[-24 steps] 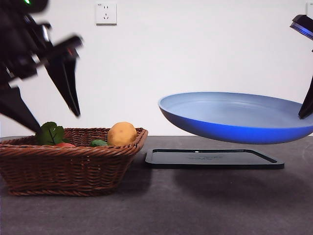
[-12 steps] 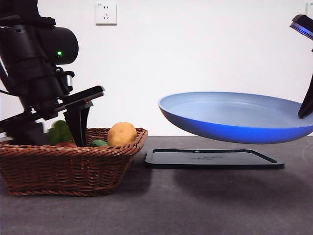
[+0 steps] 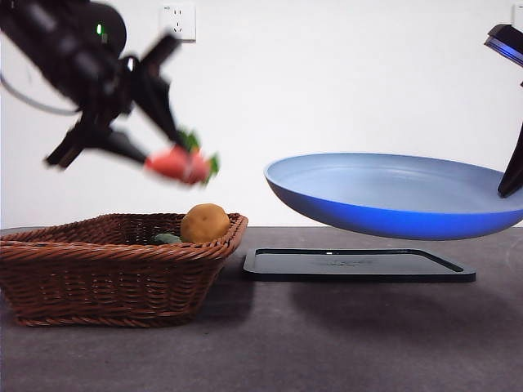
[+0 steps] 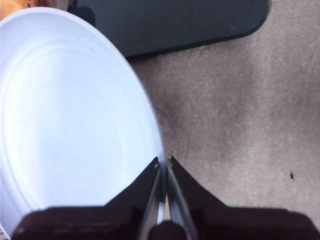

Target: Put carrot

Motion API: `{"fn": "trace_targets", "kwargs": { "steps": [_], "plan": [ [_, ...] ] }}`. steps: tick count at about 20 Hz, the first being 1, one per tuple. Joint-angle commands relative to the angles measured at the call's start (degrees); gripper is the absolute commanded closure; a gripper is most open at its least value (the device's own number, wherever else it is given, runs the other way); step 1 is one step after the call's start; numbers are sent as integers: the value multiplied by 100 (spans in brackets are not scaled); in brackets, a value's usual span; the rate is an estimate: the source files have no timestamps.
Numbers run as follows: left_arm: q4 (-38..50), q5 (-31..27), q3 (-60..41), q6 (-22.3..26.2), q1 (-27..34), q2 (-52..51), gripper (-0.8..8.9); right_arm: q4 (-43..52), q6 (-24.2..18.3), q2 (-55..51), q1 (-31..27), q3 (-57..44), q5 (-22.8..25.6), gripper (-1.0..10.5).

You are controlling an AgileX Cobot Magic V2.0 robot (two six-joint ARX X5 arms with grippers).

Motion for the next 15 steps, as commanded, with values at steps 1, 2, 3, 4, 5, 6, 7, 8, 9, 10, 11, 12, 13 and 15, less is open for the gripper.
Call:
{"fn": "trace_targets", "kwargs": {
  "steps": [1, 2, 3, 4, 5, 6, 7, 8, 9, 10, 11, 12, 13, 15],
  "plan": [
    [-446, 1043, 730, 737, -94, 96, 728, 127, 7, 44, 11, 70, -20, 941],
    [-516, 1263, 981, 885, -310, 96, 728, 166, 61, 50, 15, 70, -20, 941],
    [-505, 1211, 1128, 1040, -573, 96, 728, 208, 131, 50, 15, 70, -22, 941],
    [-350, 1095, 1178, 1231, -887, 96, 728, 269, 201, 50, 15, 70, -24, 941],
    [-192, 841, 1178, 1370, -1169, 96, 728, 317, 201, 52, 17, 70, -24, 941],
    [-50, 319, 1178, 1480, -1484, 96, 728, 361, 214, 52, 15, 70, -24, 941],
    [92, -411, 1178, 1526, -1825, 96, 728, 369, 278, 52, 17, 70, -26, 941],
    [245, -1202, 1178, 1572, -2188, 96, 728, 367, 286, 52, 17, 70, -26, 941],
    [389, -1902, 1178, 1626, -2522, 96, 728, 367, 286, 52, 17, 70, -26, 941],
    [551, -2524, 1178, 1666, -2817, 98, 728, 367, 286, 52, 17, 70, -28, 941],
    [721, -3042, 1178, 1784, -3075, 103, 728, 367, 286, 52, 20, 70, -28, 941],
    [914, -3473, 1178, 1937, -3322, 129, 728, 365, 286, 52, 20, 70, -31, 941],
    [1060, -3738, 1178, 2118, -3510, 153, 728, 361, 286, 52, 20, 70, -37, 941],
    [1226, -3814, 1178, 2358, -3707, 275, 728, 341, 286, 52, 20, 70, -57, 941]
  ]
}}
